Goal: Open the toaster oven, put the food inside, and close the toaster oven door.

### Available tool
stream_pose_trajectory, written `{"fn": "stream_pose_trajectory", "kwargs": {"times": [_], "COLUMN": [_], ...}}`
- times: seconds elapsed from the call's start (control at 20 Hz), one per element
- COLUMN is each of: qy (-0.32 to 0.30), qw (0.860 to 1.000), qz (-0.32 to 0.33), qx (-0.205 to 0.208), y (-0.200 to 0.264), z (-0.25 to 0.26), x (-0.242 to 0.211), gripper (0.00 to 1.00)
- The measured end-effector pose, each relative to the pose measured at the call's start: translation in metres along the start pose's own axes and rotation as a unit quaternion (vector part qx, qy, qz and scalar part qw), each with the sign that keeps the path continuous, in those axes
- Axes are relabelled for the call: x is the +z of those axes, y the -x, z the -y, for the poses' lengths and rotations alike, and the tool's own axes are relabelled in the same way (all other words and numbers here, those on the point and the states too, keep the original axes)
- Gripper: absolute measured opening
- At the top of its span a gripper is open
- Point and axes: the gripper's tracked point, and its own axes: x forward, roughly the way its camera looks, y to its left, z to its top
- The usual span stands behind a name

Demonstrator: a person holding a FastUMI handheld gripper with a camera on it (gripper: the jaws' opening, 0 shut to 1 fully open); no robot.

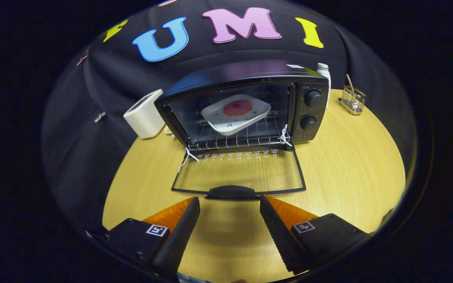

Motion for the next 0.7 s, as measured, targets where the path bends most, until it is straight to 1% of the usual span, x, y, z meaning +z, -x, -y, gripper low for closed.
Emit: {"fn": "stream_pose_trajectory", "kwargs": {"times": [0.1,0.2,0.3,0.4,0.5,0.7], "qy": [0.023,0.047,0.080,0.103,0.112,0.098], "qw": [0.999,0.997,0.994,0.991,0.990,0.990], "qz": [-0.018,-0.035,-0.039,-0.039,-0.044,-0.051], "qx": [-0.032,-0.051,-0.067,-0.074,-0.077,-0.082], "y": [-0.010,-0.019,-0.027,-0.035,-0.044,-0.057], "z": [0.010,0.017,0.023,0.023,0.021,0.021], "x": [-0.013,-0.027,-0.033,-0.037,-0.041,-0.039], "gripper": [0.99,0.99,0.99,1.00,0.99,0.99]}}
